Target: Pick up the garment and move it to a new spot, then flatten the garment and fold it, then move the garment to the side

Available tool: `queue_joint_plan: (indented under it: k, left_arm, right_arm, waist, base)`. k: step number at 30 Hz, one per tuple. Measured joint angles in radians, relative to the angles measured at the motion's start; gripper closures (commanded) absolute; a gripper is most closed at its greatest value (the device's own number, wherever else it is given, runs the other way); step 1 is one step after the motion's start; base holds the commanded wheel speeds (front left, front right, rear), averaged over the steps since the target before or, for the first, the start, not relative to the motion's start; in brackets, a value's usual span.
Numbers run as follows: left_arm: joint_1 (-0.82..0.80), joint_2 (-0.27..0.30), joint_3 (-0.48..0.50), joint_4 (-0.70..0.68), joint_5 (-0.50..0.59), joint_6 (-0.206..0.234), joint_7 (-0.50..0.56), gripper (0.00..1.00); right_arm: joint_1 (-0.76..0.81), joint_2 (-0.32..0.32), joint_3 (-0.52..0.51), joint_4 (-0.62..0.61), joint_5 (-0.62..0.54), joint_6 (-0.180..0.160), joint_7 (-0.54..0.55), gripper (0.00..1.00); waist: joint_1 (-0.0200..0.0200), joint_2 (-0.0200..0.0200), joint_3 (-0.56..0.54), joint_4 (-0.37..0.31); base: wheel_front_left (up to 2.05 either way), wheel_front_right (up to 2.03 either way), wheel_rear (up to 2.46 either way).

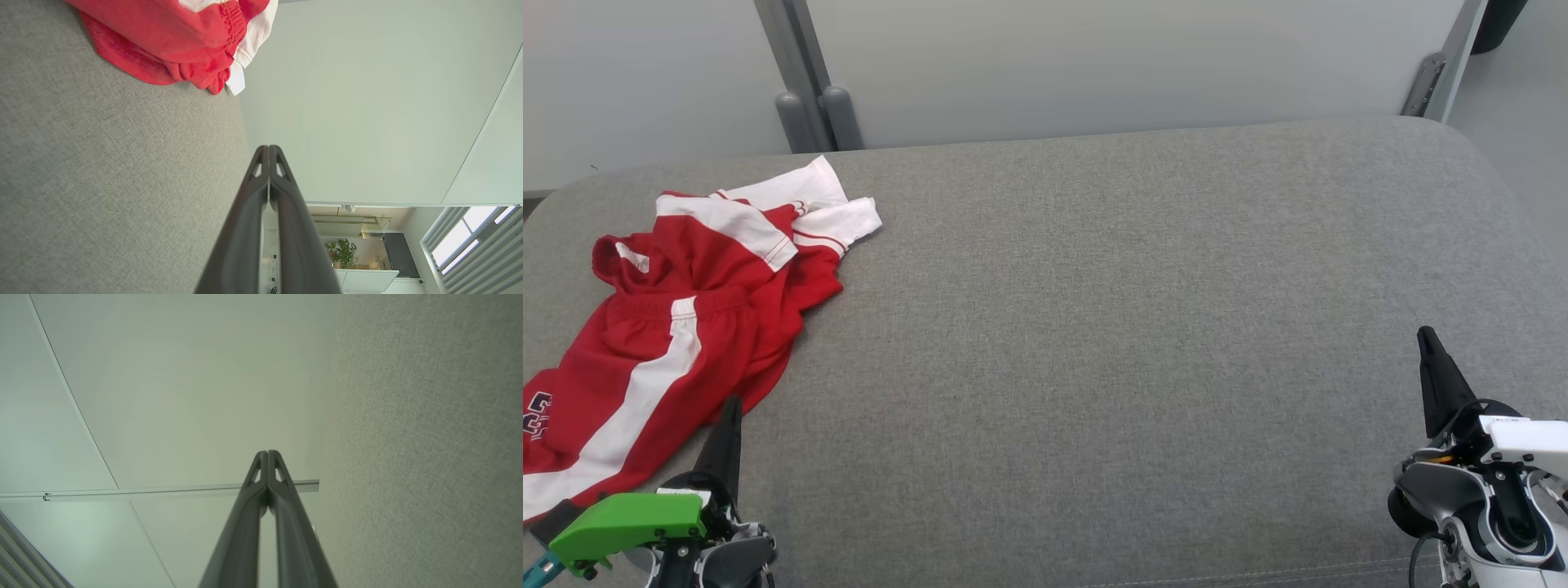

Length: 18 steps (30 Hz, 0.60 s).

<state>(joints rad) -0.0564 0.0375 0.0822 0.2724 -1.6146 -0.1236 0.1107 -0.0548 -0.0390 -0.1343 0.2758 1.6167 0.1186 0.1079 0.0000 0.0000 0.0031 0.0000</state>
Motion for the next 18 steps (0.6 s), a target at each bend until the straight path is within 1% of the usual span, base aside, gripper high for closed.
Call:
queue_joint_plan:
  k: [18]
  left_arm:
    - [0.0,0.0,0.0,0.0,0.0,0.0,0.0,1.0]
  right_arm:
    - [0.0,0.0,0.0,0.0,0.0,0.0,0.0,1.0]
  waist:
    - [0.0,0.0,0.0,0.0]
  base:
    - [0.0,0.0,0.0]
